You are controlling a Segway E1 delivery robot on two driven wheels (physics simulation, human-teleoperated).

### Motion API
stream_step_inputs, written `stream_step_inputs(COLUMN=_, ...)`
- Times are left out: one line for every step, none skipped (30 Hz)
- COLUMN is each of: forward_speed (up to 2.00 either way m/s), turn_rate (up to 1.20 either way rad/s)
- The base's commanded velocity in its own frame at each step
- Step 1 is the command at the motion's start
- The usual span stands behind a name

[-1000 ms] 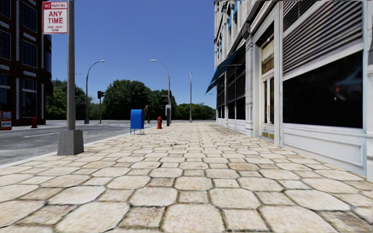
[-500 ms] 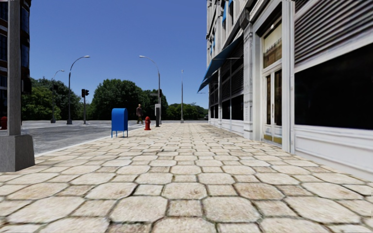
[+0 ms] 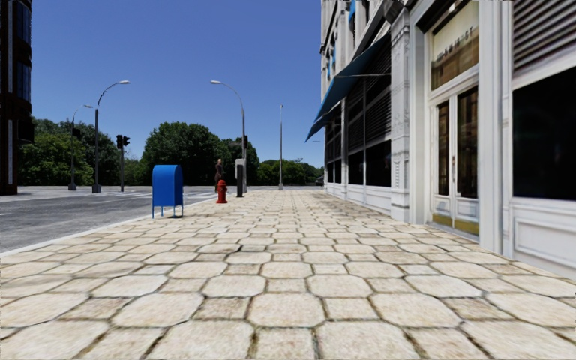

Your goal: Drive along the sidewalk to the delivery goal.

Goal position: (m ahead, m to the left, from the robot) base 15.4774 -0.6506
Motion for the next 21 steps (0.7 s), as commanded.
stream_step_inputs(forward_speed=2.0, turn_rate=0.0)
stream_step_inputs(forward_speed=2.0, turn_rate=0.0)
stream_step_inputs(forward_speed=2.0, turn_rate=0.0)
stream_step_inputs(forward_speed=2.0, turn_rate=0.0)
stream_step_inputs(forward_speed=2.0, turn_rate=0.0)
stream_step_inputs(forward_speed=2.0, turn_rate=0.0)
stream_step_inputs(forward_speed=2.0, turn_rate=0.0)
stream_step_inputs(forward_speed=2.0, turn_rate=0.0)
stream_step_inputs(forward_speed=2.0, turn_rate=0.0)
stream_step_inputs(forward_speed=2.0, turn_rate=0.0)
stream_step_inputs(forward_speed=2.0, turn_rate=0.0)
stream_step_inputs(forward_speed=2.0, turn_rate=0.0)
stream_step_inputs(forward_speed=2.0, turn_rate=0.0)
stream_step_inputs(forward_speed=2.0, turn_rate=0.0)
stream_step_inputs(forward_speed=2.0, turn_rate=0.0)
stream_step_inputs(forward_speed=2.0, turn_rate=0.0)
stream_step_inputs(forward_speed=2.0, turn_rate=0.0)
stream_step_inputs(forward_speed=2.0, turn_rate=0.0)
stream_step_inputs(forward_speed=2.0, turn_rate=0.0)
stream_step_inputs(forward_speed=2.0, turn_rate=0.0)
stream_step_inputs(forward_speed=2.0, turn_rate=0.0)
